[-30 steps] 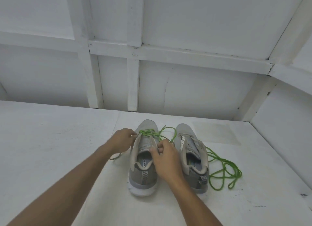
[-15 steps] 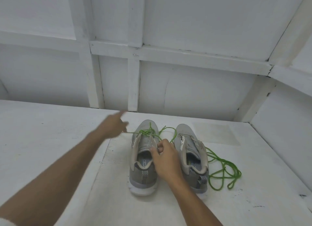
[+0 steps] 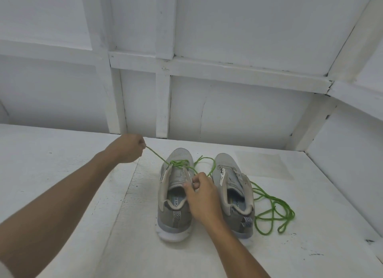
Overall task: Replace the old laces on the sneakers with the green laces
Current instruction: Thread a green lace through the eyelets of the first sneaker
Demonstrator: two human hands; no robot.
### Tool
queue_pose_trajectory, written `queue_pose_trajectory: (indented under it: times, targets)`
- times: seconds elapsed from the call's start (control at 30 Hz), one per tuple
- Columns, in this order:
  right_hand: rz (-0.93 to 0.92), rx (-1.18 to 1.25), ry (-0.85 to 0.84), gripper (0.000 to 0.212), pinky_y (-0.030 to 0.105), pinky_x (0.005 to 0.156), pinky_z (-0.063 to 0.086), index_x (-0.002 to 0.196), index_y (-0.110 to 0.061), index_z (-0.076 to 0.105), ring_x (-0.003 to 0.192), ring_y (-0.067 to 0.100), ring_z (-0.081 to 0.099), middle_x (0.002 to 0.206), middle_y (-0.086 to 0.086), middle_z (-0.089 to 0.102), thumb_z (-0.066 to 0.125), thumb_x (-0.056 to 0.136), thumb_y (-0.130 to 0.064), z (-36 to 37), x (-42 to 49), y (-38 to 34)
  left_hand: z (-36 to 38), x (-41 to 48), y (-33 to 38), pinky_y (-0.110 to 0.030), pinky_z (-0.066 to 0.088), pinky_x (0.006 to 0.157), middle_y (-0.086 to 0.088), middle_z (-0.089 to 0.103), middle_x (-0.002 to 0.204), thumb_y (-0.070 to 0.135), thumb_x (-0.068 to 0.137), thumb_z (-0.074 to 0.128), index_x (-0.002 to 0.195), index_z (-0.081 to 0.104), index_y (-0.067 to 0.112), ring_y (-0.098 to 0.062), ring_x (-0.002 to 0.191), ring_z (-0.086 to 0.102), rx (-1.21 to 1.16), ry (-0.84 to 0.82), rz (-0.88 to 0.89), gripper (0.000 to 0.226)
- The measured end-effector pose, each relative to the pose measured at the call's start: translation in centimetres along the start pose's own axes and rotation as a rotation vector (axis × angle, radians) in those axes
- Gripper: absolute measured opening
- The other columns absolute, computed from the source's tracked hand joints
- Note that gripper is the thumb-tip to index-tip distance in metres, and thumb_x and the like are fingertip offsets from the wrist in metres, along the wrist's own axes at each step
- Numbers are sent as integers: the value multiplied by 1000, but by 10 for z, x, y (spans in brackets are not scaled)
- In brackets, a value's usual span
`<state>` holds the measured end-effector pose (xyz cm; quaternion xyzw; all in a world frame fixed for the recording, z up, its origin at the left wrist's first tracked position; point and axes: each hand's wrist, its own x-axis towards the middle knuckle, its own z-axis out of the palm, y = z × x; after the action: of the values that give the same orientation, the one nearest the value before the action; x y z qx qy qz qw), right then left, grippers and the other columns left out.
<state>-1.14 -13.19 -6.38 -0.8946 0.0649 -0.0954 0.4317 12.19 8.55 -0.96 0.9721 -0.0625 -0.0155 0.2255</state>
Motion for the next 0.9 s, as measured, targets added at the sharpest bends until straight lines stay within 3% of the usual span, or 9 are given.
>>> queue_pose_trajectory:
  times: [0.13,0.27,0.43,0.5,0.6,0.73,0.9]
  targets:
    - [-6,7,1,17,23,71,37,91,-22,49,87,12,52,97,-4,52,58,93,-36,0,0,0,-8,-5,3,-35,52,75,-7,72,82,13,95,46,90,66,1,-26,84,66,3,18,-13,24]
    - [4,7,-13,17,21,70,34,90,-22,48,85,11,51,96,-4,52,60,92,-35,-3,1,-1,-11,-6,5,-27,43,62,3,71,83,23,99,47,103,59,12,-12,78,62,-19,-48,-14,17]
    - [32,-86,-95,28,23,73,37,106,-20,55,93,11,53,107,-4,57,58,91,-43,-11,14,-8,-11,-11,20,-24,44,67,3,69,101,9,97,41,114,54,13,-14,88,58,-80,-157,44,22]
    - [40,-120,-112,37,28,80,43,112,-19,55,100,14,55,111,-4,58,56,90,-49,-13,26,-13,-7,-13,31,-17,43,60,5,69,106,2,95,41,114,56,13,-9,80,57,-126,-176,102,26]
    - [43,-171,-151,38,34,82,48,108,-17,57,99,19,57,105,-3,59,55,88,-50,-13,41,-22,8,-17,47,-11,40,52,12,72,99,2,96,43,108,50,13,-10,66,58,-215,-181,193,19]
    - [61,-233,-186,29,37,78,52,91,-17,59,87,23,59,92,0,61,54,86,-46,-8,54,-29,32,-20,68,-21,44,57,7,73,93,9,96,47,97,52,19,-12,69,59,-320,-137,211,11]
    - [123,-129,-192,23,29,60,37,78,-16,58,78,21,54,82,1,60,49,91,-33,-7,59,-21,55,-19,71,-16,39,61,7,66,84,17,91,58,91,65,23,-11,80,59,-309,-68,185,9]
